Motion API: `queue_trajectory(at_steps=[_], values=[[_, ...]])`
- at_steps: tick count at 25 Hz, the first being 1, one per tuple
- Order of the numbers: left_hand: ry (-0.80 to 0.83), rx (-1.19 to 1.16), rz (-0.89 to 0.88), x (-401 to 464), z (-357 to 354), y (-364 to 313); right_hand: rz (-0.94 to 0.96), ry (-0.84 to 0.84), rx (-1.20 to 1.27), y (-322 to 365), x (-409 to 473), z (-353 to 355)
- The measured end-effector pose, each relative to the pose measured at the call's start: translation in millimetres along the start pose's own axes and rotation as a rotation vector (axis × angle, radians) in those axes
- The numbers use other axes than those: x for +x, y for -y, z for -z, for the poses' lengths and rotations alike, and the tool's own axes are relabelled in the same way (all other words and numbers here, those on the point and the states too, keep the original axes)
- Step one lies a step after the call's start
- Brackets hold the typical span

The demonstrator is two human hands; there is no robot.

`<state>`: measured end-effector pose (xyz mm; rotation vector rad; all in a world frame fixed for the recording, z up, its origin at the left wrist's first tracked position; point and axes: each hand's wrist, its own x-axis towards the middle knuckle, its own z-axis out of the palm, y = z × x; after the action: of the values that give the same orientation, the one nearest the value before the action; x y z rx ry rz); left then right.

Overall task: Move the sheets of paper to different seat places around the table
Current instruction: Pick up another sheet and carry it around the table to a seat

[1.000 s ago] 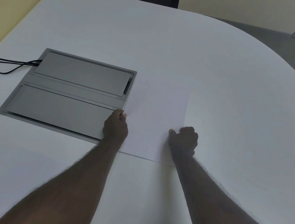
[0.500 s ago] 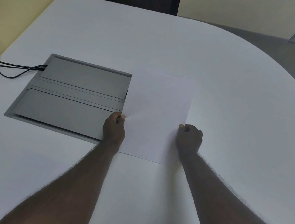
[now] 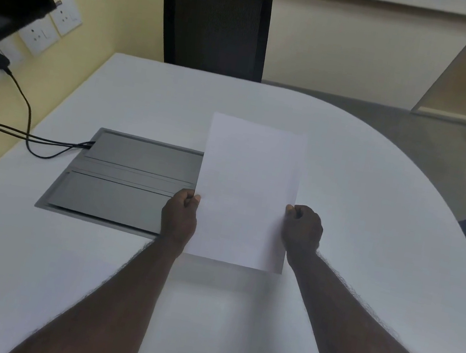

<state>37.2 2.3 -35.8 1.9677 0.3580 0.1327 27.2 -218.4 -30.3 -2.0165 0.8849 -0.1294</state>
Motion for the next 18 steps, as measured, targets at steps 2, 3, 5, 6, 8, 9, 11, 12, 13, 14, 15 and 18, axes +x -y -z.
queue_trajectory(at_steps=[2,3,5,6,8,9,11,12,13,14,15,18], values=[[0.006,-0.015,-0.023,-10,11,-15,0.033,-0.015,0.005,10,-12,18],[0.007,-0.027,-0.036,-17,17,-23,0.049,-0.024,0.014,16,-19,28],[0.008,-0.047,-0.061,-27,26,-38,0.077,-0.037,0.022,26,-31,47],[0.012,-0.06,-0.076,-33,30,-45,0.092,-0.044,0.023,30,-38,57],[0.026,-0.092,-0.1,-44,40,-58,0.114,-0.06,0.032,36,-53,76],[0.03,-0.107,-0.11,-50,44,-64,0.123,-0.065,0.04,38,-60,85],[0.037,-0.123,-0.137,-62,51,-75,0.138,-0.082,0.056,40,-74,102],[0.043,-0.13,-0.15,-68,55,-80,0.141,-0.091,0.065,40,-82,110],[0.051,-0.137,-0.163,-75,58,-85,0.144,-0.104,0.077,39,-90,119],[0.058,-0.141,-0.171,-82,61,-90,0.149,-0.114,0.088,38,-97,128],[0.067,-0.144,-0.178,-88,62,-95,0.151,-0.125,0.098,36,-103,136],[0.107,-0.18,-0.196,-107,61,-109,0.153,-0.146,0.132,29,-117,164]])
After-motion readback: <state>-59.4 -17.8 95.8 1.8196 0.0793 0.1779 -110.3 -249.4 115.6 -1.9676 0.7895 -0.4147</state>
